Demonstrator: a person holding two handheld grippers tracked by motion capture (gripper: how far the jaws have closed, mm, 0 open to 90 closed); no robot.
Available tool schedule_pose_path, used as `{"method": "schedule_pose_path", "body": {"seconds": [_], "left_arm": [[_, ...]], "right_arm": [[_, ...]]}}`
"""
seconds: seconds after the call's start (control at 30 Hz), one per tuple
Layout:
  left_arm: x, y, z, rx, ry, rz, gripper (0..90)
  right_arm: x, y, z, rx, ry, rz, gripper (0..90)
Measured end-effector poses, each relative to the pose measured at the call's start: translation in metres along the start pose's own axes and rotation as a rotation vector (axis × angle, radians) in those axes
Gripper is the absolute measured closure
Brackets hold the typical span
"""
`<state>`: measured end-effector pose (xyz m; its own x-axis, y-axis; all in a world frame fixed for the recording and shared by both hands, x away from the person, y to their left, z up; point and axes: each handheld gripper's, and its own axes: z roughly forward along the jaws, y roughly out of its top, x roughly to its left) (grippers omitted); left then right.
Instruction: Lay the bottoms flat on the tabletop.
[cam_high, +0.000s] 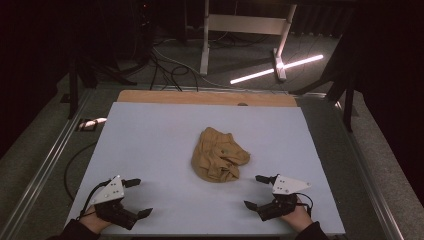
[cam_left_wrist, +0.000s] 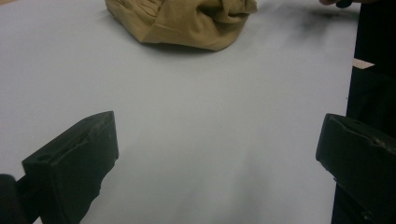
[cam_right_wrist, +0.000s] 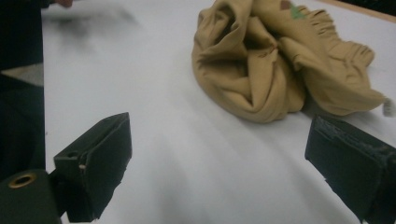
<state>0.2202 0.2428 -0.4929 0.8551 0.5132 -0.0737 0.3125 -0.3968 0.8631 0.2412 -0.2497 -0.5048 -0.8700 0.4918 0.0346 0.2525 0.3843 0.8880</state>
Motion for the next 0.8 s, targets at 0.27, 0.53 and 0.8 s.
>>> {"method": "schedule_pose_path", "body": {"seconds": [0.27, 0.53, 0.8], "left_arm": [[0.0041, -0.0007, -0.0005, 0.006, -0.017, -0.019, 0.1], [0.0026, 0.0012, -0.0022, -0.005, -0.023, -0.005, 0.1], [-0.0031, 0.0087, -0.0009, 0.005, -0.054, 0.023, 0.1]], "right_arm": [[-0.0005, -0.0014, -0.0027, 0.024, -0.001, -0.003, 7.6], [0.0026, -0.0033, -0.0026, 0.074, 0.018, -0.008, 7.7], [0.0076, 0.0051, -0.0095, 0.064, 0.035, 0.01, 7.8]]}}
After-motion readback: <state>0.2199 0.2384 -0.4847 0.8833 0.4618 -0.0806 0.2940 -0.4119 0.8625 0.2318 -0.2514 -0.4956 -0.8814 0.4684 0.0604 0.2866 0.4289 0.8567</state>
